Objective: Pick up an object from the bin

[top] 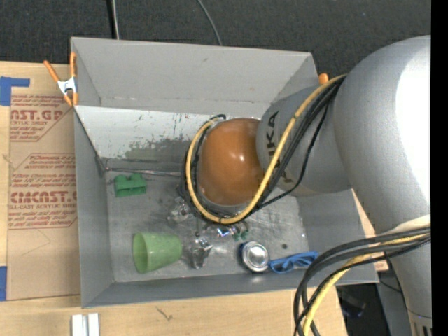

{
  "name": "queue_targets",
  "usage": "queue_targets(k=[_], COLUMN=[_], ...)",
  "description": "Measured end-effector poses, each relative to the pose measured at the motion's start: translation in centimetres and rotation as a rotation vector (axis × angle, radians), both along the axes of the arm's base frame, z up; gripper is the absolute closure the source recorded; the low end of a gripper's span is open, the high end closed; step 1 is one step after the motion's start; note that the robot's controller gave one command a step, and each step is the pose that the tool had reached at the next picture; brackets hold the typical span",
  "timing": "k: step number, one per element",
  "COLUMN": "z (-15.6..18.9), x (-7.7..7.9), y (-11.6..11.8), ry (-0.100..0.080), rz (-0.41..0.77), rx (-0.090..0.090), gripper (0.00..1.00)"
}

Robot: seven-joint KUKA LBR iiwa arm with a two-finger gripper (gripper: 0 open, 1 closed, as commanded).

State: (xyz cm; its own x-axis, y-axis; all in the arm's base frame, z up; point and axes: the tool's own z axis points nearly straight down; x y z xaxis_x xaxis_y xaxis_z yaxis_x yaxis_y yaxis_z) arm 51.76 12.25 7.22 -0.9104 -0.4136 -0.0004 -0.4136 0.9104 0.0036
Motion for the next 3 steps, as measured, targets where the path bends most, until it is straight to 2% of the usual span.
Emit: queue_targets(k=[1, 2, 3], z=[2.4, 2.5, 4.0], x=[-3.5, -3.3, -2.7], y=[6.4, 6.2, 4.2], ry=[-0.005, -0.01, -0.008], rz=[0.393, 0.387, 1.18], rx=[0.001, 0.0, -0.001], gripper=[0.0, 1.0, 1.0])
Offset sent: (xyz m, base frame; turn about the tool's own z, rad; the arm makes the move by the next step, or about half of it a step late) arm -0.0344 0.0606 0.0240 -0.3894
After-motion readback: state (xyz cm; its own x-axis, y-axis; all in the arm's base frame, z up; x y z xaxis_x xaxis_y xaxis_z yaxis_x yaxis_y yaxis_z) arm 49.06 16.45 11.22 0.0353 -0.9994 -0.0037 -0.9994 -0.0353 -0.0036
